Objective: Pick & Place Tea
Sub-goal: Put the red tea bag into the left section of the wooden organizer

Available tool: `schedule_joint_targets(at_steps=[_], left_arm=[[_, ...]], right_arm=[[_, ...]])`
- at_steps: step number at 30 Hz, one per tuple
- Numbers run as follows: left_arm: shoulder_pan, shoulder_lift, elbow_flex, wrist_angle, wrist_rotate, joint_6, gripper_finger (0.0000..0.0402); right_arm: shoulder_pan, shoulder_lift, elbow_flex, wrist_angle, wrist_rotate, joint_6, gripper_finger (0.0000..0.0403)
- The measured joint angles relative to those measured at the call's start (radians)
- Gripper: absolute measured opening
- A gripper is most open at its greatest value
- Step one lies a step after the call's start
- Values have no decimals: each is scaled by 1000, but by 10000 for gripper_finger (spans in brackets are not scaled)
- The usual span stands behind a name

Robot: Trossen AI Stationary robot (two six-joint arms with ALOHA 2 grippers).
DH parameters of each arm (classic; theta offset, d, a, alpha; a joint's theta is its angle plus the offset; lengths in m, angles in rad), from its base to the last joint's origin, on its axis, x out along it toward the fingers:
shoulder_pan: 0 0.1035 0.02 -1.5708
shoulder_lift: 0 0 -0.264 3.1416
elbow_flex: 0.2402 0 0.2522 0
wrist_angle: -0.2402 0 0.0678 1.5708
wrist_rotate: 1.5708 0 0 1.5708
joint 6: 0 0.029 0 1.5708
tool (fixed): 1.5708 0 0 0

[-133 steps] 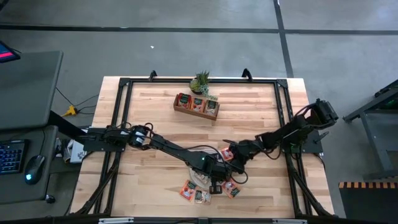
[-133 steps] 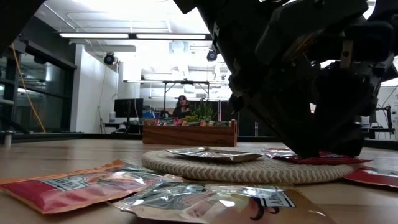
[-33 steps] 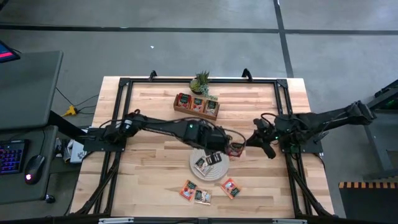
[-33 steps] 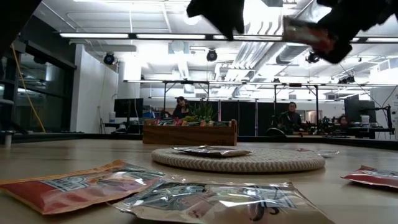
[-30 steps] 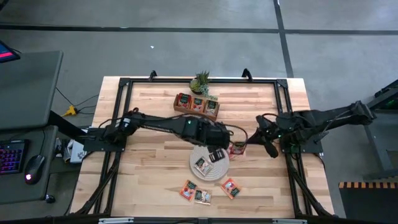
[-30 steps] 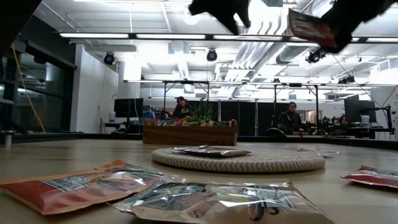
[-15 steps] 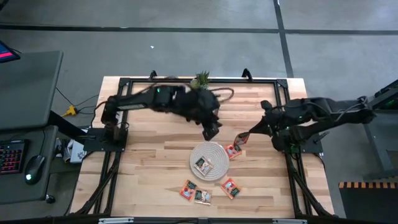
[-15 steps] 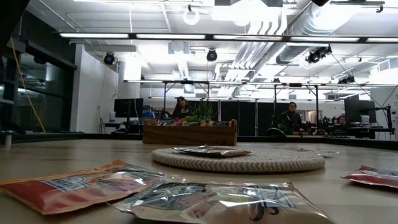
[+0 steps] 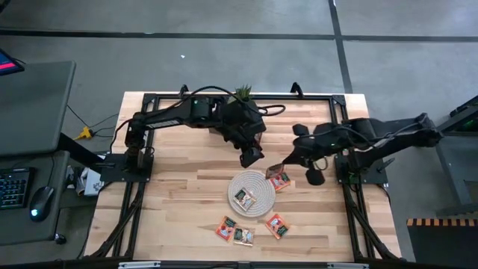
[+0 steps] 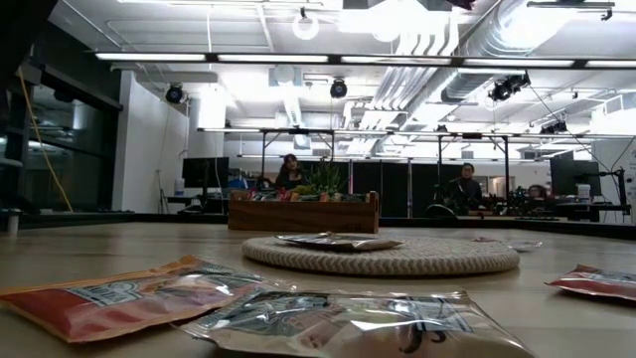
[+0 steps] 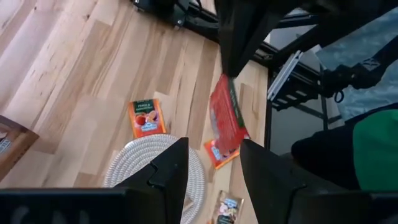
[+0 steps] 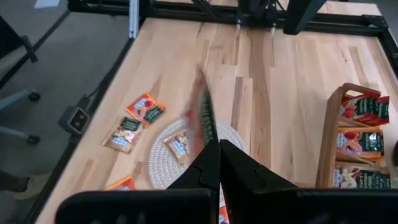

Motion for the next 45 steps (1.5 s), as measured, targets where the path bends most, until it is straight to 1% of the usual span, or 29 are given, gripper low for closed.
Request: schedule_joint_targets(at_steps=[6,9,13,16,21,26,34,38,41,43,45], left_arm=[[0,0,0,-17,-5,24,145],[0,0,0,-54,-12,35,145],[-2,3,0,-121,-16,58,145],[-7,23,1,-123,-23,76,145],[-7,21,2,-121,-31,101,145],[-7,23,1,-122,-61,112,145],[-6,30,1,-129,-65,129,145],[-6,48,-1,-162,-111,129,142],[-6,44,0,-181,-126,129,118],[-6,43,0,-197,-151,137,82],[-6,44,0,-199,-169,153,34]], right_arm=[[-39,88,24,8,-4,-16,0],[-59,108,35,22,-12,-20,0],[-94,112,62,29,-33,-23,0],[-120,112,86,30,-52,-23,0],[-150,118,95,39,-86,-27,0],[-164,125,92,40,-89,-34,0],[-176,145,92,81,-119,-33,0],[-176,164,90,80,-125,-33,0],[-176,165,90,83,-129,-33,0],[-176,165,90,86,-129,-33,0],[-176,165,90,92,-129,-33,0]])
